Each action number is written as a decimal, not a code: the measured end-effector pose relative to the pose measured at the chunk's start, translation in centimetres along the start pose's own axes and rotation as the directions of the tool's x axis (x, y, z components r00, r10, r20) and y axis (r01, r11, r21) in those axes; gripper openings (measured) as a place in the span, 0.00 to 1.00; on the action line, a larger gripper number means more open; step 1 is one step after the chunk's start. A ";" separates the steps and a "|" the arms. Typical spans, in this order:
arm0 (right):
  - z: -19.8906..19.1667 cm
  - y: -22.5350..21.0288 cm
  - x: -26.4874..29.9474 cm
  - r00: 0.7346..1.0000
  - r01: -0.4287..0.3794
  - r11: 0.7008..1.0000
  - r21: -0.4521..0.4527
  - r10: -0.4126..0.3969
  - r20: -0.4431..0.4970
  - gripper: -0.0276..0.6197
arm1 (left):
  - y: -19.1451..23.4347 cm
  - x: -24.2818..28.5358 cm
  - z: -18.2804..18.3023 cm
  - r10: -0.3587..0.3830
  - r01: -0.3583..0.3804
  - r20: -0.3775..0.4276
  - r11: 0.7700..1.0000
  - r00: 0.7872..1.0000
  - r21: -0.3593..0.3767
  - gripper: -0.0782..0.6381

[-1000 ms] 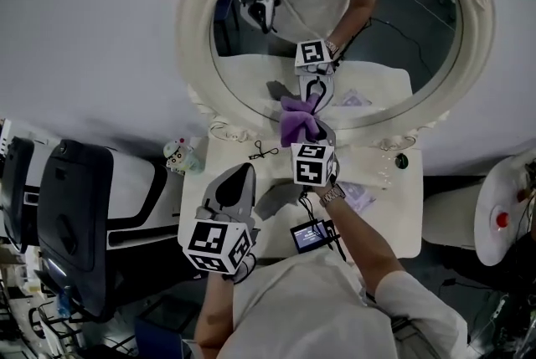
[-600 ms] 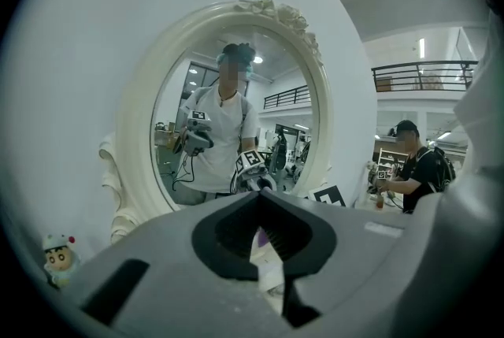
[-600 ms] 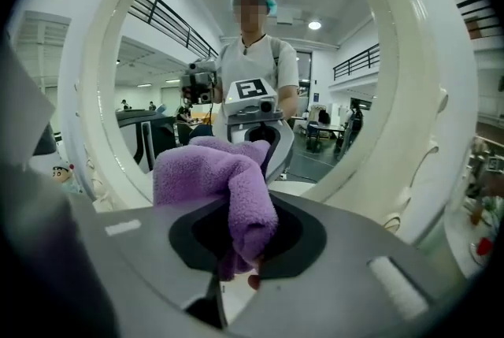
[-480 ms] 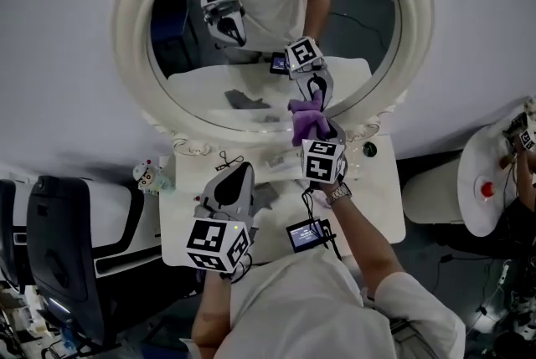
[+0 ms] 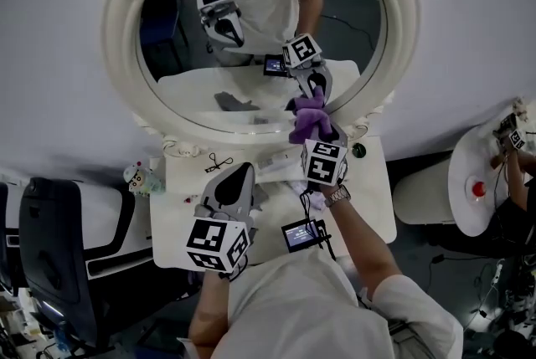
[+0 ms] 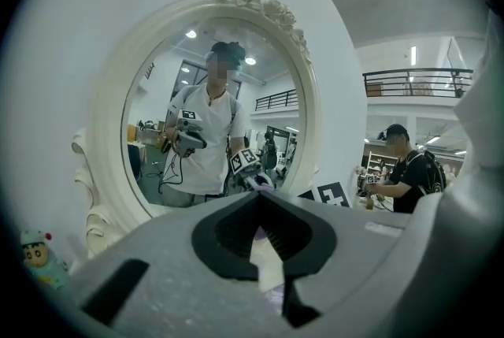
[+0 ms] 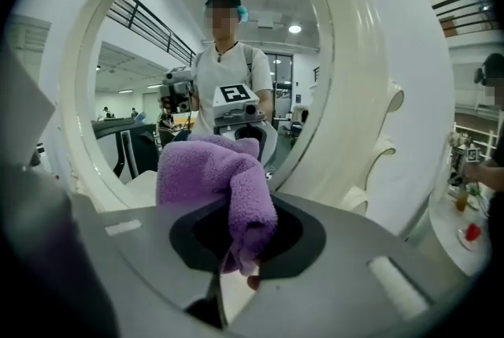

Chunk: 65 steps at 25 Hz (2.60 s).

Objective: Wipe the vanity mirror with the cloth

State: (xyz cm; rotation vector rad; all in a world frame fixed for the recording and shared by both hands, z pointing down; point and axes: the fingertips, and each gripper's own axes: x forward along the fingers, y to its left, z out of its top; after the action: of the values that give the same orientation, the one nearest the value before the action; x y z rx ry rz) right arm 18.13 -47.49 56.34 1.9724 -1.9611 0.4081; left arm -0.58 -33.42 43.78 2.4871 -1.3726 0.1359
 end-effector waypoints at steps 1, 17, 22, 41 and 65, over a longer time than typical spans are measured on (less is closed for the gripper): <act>-0.2 0.8 -0.1 1.000 -0.020 1.000 -0.006 0.020 -0.007 0.14 | 0.3 -0.2 -0.1 0.008 -0.008 0.000 1.000 1.000 -0.003 0.11; -4.9 19.7 1.8 0.947 -0.316 0.938 -0.141 0.304 -0.101 0.14 | 7.3 -8.2 -2.7 0.278 -0.280 -0.040 0.959 0.960 -0.051 0.11; -5.8 19.3 3.0 0.957 -0.284 0.952 -0.118 0.274 -0.093 0.13 | 7.8 -8.5 -3.5 0.289 -0.292 -0.073 0.955 0.955 -0.042 0.11; -5.1 4.9 2.8 0.997 -0.054 0.993 -0.101 0.047 -0.067 0.14 | 2.6 -2.0 -3.7 0.058 -0.059 -0.086 0.998 0.995 -0.015 0.11; -0.4 0.8 -24.6 0.929 -0.174 0.957 0.232 0.082 0.360 0.13 | 0.7 -9.7 -7.4 -0.261 0.261 0.010 0.965 0.965 0.009 0.11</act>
State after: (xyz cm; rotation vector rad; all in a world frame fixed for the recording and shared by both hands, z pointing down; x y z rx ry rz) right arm 17.05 -25.06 46.24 2.2082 -2.3723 0.3865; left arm -5.93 -23.63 48.83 2.6499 -1.0352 0.0698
